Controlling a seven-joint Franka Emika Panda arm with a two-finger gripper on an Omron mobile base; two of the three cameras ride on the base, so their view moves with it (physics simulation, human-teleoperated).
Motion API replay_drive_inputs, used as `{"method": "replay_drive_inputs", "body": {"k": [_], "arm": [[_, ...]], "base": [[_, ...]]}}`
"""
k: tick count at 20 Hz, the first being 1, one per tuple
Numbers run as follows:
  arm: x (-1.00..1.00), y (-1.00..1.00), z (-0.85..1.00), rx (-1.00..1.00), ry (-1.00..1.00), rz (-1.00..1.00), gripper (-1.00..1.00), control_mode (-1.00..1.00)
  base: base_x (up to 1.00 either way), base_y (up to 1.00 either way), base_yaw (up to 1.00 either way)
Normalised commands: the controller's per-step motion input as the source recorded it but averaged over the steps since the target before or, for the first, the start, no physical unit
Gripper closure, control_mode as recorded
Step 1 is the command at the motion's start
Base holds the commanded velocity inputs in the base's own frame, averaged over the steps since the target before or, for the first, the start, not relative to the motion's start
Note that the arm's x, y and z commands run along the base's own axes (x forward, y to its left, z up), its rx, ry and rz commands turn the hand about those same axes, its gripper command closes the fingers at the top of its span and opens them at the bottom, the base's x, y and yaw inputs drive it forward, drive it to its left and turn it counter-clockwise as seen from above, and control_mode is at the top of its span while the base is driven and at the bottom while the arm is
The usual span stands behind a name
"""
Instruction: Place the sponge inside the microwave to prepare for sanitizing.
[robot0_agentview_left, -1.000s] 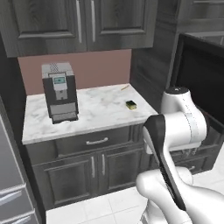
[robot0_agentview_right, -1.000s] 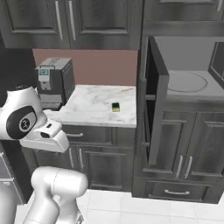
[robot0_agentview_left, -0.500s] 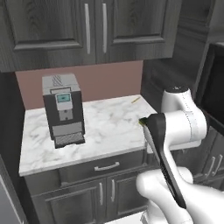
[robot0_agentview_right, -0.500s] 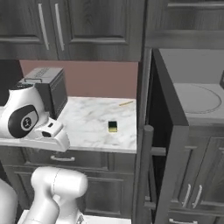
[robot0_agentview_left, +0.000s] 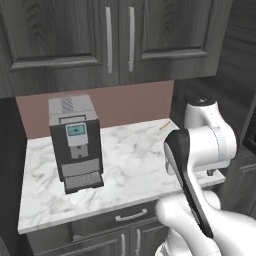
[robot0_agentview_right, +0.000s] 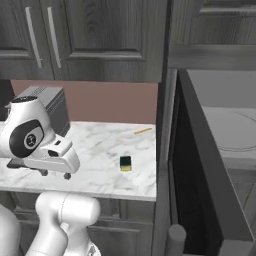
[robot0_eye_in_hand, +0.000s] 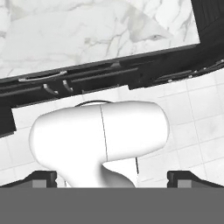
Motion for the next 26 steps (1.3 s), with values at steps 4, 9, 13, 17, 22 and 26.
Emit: {"method": "replay_drive_inputs", "body": {"k": [4, 9, 13, 17, 22, 26], "arm": [[0.00, 0.00, 0.00, 0.00, 0.00, 0.00, -1.00, 1.00], [0.00, 0.00, 0.00, 0.00, 0.00, 0.00, -1.00, 1.00], [0.00, 0.00, 0.00, 0.00, 0.00, 0.00, -1.00, 1.00], [0.00, 0.00, 0.00, 0.00, 0.00, 0.00, -1.00, 1.00], [0.23, -0.19, 0.00, 0.00, 0.00, 0.08, -1.00, -1.00], [0.58, -0.27, 0.00, 0.00, 0.02, 0.13, -1.00, -1.00]], "base": [[0.40, 0.00, 0.00], [0.00, 0.00, 0.00], [0.00, 0.00, 0.00], [0.07, 0.00, 0.00], [0.04, -0.01, 0.01], [0.00, 0.00, 0.00]]}}
